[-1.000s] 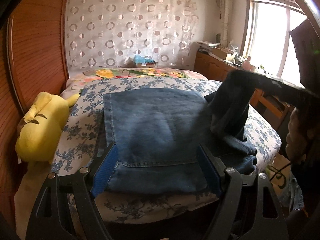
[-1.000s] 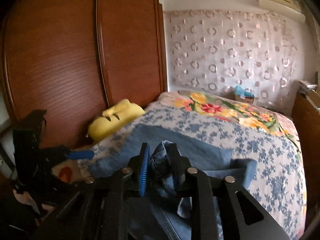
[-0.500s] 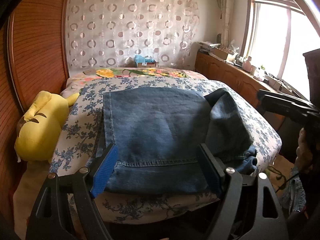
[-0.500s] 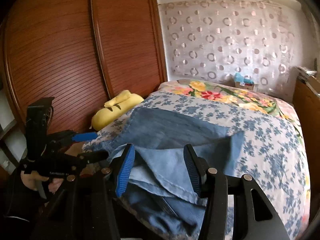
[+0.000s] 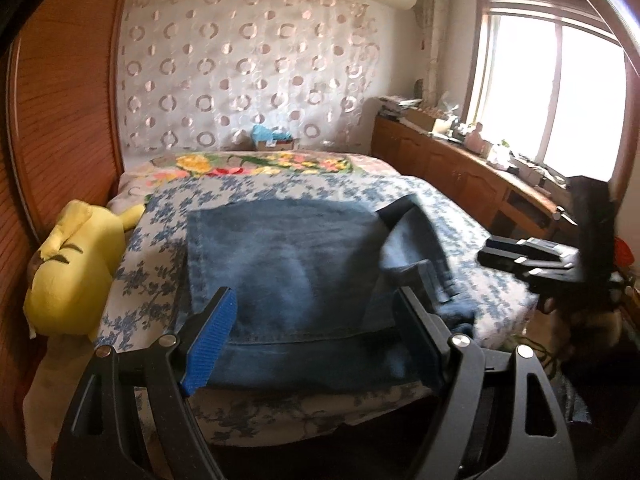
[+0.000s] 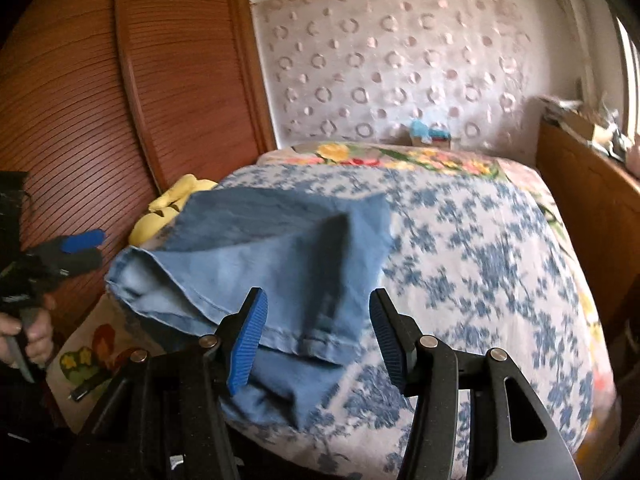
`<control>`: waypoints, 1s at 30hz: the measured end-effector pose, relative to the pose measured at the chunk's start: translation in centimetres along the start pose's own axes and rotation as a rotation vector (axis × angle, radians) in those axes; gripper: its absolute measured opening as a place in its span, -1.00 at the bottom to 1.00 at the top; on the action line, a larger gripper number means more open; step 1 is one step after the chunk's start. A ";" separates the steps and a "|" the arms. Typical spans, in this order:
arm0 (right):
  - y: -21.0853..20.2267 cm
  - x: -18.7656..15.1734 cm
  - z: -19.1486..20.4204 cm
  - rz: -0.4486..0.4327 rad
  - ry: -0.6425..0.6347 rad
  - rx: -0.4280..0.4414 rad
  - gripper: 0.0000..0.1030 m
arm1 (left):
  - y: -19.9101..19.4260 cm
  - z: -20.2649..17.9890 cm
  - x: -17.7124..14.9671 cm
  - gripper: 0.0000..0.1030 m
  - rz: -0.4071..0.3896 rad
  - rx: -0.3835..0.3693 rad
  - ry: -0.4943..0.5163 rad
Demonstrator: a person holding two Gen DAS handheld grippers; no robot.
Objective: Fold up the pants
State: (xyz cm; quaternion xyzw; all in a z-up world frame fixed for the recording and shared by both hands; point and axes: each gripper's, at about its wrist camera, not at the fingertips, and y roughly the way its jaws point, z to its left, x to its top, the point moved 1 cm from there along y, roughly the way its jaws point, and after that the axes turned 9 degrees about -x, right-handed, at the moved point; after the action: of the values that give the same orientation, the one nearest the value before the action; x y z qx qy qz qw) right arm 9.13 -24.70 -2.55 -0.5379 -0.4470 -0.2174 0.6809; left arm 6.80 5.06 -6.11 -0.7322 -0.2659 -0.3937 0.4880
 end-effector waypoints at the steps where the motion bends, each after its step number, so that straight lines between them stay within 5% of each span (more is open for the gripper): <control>1: 0.2 0.0 0.0 0.005 0.007 -0.002 0.07 | -0.1 -0.3 0.1 0.56 -0.005 -0.011 0.003; 9: 1.1 -0.6 -0.1 0.054 0.065 0.037 0.07 | 1.3 -2.1 0.5 0.54 0.012 -0.078 0.022; 22: 4.4 -1.2 0.3 0.101 0.075 0.071 0.05 | 4.1 -3.4 0.5 0.11 0.071 -0.079 0.057; 27: 5.4 -1.2 0.0 0.115 0.081 0.082 -0.16 | 4.3 -3.5 0.4 -0.08 0.076 -0.079 0.058; 30: 5.7 -1.2 0.4 0.109 0.071 0.110 -0.67 | 4.8 -3.6 0.2 -0.45 0.092 -0.095 0.063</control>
State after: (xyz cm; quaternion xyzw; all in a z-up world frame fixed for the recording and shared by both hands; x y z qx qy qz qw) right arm 12.84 -22.71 -6.63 -0.5153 -0.4041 -0.1742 0.7354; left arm 9.47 -0.10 -7.62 -0.7533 -0.1977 -0.4059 0.4783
